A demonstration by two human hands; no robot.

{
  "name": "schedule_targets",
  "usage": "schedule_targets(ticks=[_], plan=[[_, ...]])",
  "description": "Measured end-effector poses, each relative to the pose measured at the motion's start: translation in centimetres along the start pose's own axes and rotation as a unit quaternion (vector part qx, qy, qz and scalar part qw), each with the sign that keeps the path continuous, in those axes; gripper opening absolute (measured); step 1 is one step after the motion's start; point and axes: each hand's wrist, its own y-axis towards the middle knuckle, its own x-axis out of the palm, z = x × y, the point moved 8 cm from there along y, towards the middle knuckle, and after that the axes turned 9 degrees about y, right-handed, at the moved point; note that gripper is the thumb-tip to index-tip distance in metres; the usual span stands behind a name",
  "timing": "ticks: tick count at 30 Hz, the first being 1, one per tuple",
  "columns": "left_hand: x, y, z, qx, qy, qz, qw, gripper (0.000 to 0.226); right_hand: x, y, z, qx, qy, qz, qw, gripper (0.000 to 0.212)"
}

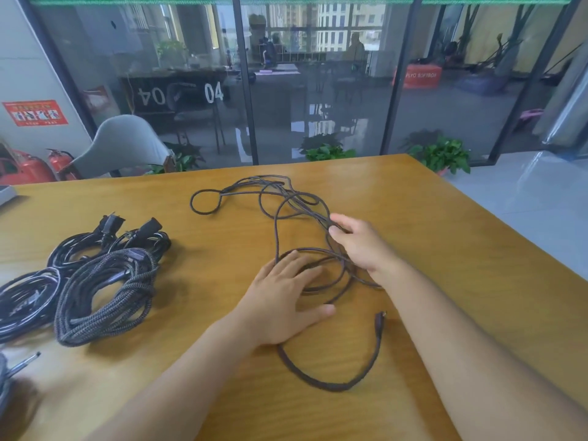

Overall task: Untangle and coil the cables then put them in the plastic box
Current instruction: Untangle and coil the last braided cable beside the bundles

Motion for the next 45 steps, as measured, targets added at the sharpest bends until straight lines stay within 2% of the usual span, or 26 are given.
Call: schedule_targets(ticks=[1,2,4,7,9,11,16,21,26,29,31,34,38,42,45], plan=[[-0.1,0.0,-1.0,-0.004,-0.001,0.005,1.000,0.082,-0.4,-0.6,-0.5,-0.020,0.061,-0.018,0.998,0.043],[-0.2,0.0,-2.1,-0.006,-0.008,0.013,1.000,0.080,-1.0,-1.2,-1.0,-0.043,0.072,-0.026,0.996,0.041],[-0.6,0.2,-4.0,-0.010,-0.018,0.036,0.999,0.074,-2.9,-2.0,-1.3,-0.089,0.007,0.006,0.996,0.038],[-1.4,-0.1,-5.9,-0.019,-0.039,0.092,0.995,0.044,-4.8,-2.6,-1.6,-0.122,-0.113,0.059,0.984,0.031],[-2.1,-0.6,-6.7,-0.030,-0.045,0.143,0.988,0.028,-4.6,-2.6,-1.2,-0.110,-0.118,0.033,0.986,0.026],[-2.8,-1.2,-7.3,-0.052,-0.066,0.182,0.980,0.022,-3.8,-2.7,-1.1,-0.106,-0.116,-0.011,0.988,0.022],[-3.0,-2.6,-8.8,-0.089,-0.125,0.187,0.970,0.021,-2.7,-2.8,-1.5,-0.122,-0.092,-0.044,0.987,0.020],[-2.4,-2.7,-9.6,-0.117,-0.170,0.155,0.966,0.058,-1.7,-3.3,-1.7,-0.138,-0.134,-0.085,0.978,0.027],[-2.3,-3.0,-10.7,-0.167,-0.185,0.175,0.952,0.056,-1.2,-4.3,-1.7,-0.099,-0.130,-0.154,0.974,0.029],[-2.6,-3.1,-11.4,-0.194,-0.170,0.196,0.946,0.049,-2.2,-4.2,-1.5,-0.097,-0.095,-0.155,0.978,0.032],[-3.2,-3.3,-10.8,-0.179,-0.138,0.232,0.946,0.037,-3.1,-3.9,-0.9,-0.097,-0.076,-0.144,0.982,0.038],[-4.1,-3.3,-7.4,-0.092,-0.126,0.264,0.952,0.029,-3.3,-3.8,-0.4,-0.090,-0.021,-0.158,0.983,0.034],[-2.5,-2.5,-2.2,0.038,-0.117,0.192,0.974,0.039,-1.8,-4.0,-0.4,-0.092,0.058,-0.196,0.975,0.030],[-1.6,-2.4,-2.2,0.045,-0.139,0.165,0.975,0.042,-0.8,-3.6,-0.5,-0.130,-0.055,-0.176,0.974,0.033],[-1.7,-2.4,-2.7,0.045,-0.158,0.164,0.973,0.033,0.6,-4.0,-0.8,-0.137,-0.128,-0.185,0.965,0.029]])
